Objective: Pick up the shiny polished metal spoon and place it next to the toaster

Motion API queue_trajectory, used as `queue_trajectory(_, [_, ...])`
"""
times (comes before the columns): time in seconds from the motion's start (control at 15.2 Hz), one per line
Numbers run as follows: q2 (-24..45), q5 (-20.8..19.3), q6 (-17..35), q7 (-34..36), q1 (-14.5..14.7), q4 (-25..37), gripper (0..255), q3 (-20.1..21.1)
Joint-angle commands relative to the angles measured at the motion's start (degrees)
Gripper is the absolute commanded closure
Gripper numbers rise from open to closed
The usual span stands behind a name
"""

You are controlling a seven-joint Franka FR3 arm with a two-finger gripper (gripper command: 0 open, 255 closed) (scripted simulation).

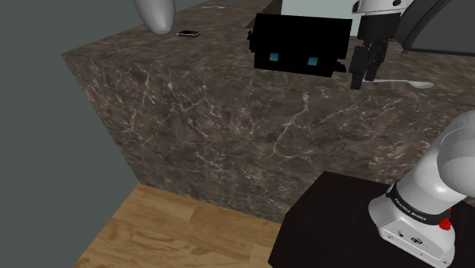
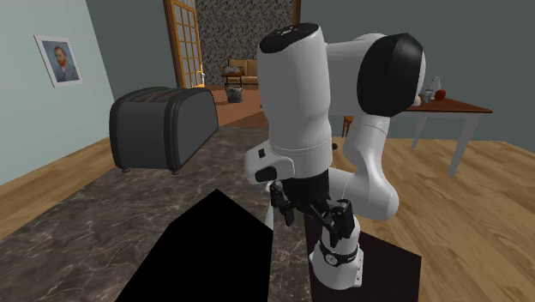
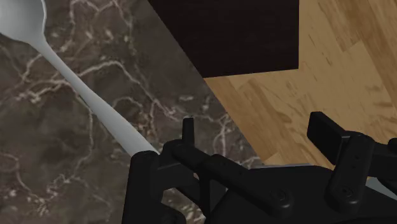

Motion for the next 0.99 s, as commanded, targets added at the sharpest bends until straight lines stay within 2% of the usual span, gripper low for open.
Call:
queue_trajectory(0.0, [0.0,0.0,0.0,0.0,0.0,0.0,0,0.0])
queue_trajectory(0.33, [-3.15,-7.96,-4.47,-20.38,2.85,1.69,0,-8.85])
queue_trajectory(0.66, [-2.78,-15.53,-6.82,-39.96,6.61,5.85,0,-17.65])
queue_trajectory(0.92, [-4.34,-16.15,-4.53,-39.68,6.19,2.0,0,-18.05])
